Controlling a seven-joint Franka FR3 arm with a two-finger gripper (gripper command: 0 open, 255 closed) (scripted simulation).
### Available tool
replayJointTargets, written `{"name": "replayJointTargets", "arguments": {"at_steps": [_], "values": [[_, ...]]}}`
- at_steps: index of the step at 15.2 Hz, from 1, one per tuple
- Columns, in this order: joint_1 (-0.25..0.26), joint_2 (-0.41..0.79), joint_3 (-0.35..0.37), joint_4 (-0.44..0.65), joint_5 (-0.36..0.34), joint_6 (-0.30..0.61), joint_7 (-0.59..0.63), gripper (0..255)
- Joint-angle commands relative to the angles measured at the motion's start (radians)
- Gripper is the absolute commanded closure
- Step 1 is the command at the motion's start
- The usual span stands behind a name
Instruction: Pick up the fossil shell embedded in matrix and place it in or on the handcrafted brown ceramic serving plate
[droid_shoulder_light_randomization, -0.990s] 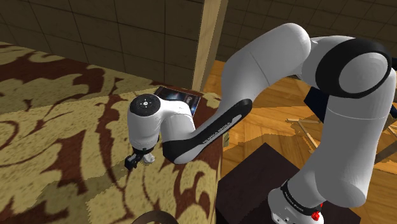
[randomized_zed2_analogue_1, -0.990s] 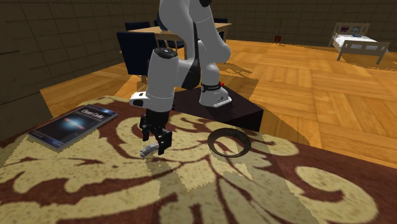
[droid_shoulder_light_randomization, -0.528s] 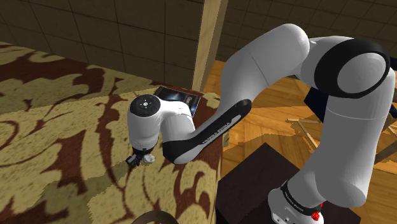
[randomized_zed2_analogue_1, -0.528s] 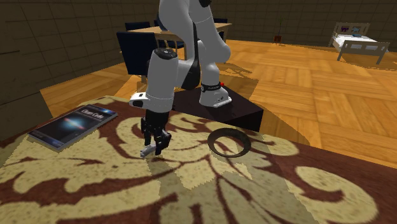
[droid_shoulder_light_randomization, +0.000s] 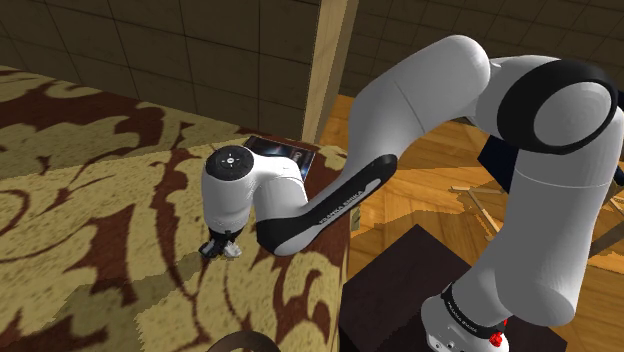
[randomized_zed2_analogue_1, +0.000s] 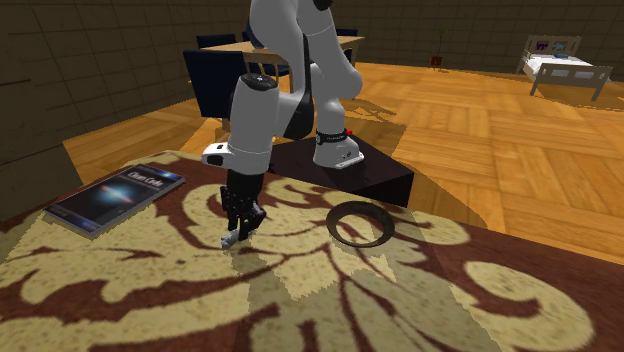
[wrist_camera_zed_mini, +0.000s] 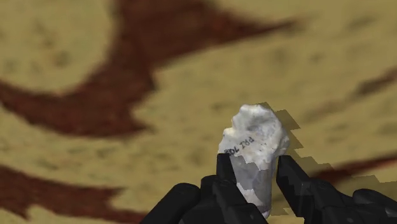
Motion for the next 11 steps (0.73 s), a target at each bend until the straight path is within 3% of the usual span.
{"name": "replayJointTargets", "arguments": {"at_steps": [1,9,10,11], "values": [[0.006,0.012,0.001,0.005,-0.001,-0.001,0.001,255],[-0.020,-0.044,0.036,0.009,0.062,-0.049,-0.049,255],[-0.020,-0.044,0.036,0.009,0.062,-0.049,-0.049,0],[-0.046,0.068,0.088,0.191,0.198,-0.342,-0.337,0]]}}
